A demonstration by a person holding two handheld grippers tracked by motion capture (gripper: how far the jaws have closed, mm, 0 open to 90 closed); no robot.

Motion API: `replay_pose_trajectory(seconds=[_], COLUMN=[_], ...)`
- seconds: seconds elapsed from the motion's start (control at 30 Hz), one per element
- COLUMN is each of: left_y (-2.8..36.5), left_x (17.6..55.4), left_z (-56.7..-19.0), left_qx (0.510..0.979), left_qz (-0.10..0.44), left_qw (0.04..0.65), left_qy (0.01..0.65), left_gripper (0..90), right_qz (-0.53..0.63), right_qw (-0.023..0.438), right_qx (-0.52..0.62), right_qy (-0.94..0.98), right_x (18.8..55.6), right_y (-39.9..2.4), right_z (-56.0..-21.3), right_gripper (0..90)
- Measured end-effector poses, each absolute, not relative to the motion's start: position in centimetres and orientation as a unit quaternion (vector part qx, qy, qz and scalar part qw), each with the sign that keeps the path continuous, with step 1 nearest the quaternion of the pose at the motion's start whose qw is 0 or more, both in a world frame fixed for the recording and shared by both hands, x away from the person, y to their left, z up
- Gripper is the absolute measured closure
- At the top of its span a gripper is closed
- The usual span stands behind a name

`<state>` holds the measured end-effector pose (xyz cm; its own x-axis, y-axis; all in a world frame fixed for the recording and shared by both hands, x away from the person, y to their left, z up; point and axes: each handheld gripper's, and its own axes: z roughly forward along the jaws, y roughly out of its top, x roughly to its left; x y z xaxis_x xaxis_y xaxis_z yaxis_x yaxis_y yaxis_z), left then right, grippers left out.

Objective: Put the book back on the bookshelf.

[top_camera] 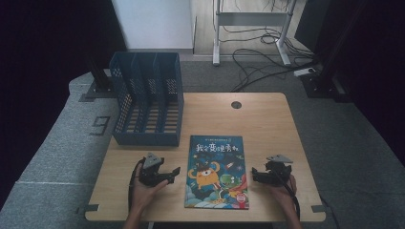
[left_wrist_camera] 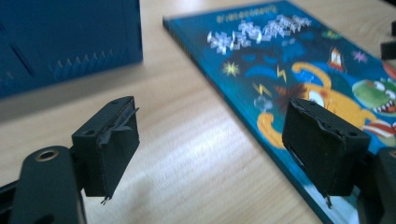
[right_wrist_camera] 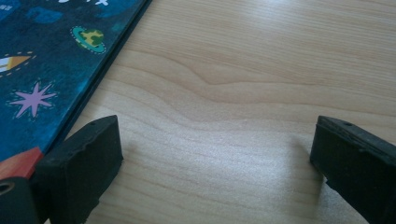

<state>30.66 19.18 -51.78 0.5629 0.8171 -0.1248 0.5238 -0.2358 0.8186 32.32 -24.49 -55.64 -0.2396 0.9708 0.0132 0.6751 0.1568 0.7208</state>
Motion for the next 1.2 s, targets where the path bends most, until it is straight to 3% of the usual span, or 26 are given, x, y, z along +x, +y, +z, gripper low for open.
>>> replay_pose_trajectory(seconds=[0.4,0.63,0.9,1.2], left_y=[18.5,18.6,18.8,18.2], left_x=[30.8,30.6,30.8,30.7], left_z=[-52.2,-51.9,-51.8,-51.6], left_qx=[0.771,0.757,0.758,0.760], left_qz=[0.158,0.173,0.149,0.141], left_qw=[0.432,0.448,0.447,0.450], left_qy=[0.440,0.444,0.451,0.446], left_gripper=[17.2,19.2,19.0,19.3], right_qz=[0.312,0.312,0.323,0.362], right_qw=[0.251,0.254,0.249,0.253], right_qx=[0.587,0.590,0.589,0.576], right_qy=[0.704,0.700,0.698,0.688], right_x=[32.4,32.4,32.4,32.3], right_y=[-25.1,-25.4,-25.3,-23.9], right_z=[-55.5,-55.5,-55.4,-52.3], right_gripper=[11.2,12.6,14.8,16.1])
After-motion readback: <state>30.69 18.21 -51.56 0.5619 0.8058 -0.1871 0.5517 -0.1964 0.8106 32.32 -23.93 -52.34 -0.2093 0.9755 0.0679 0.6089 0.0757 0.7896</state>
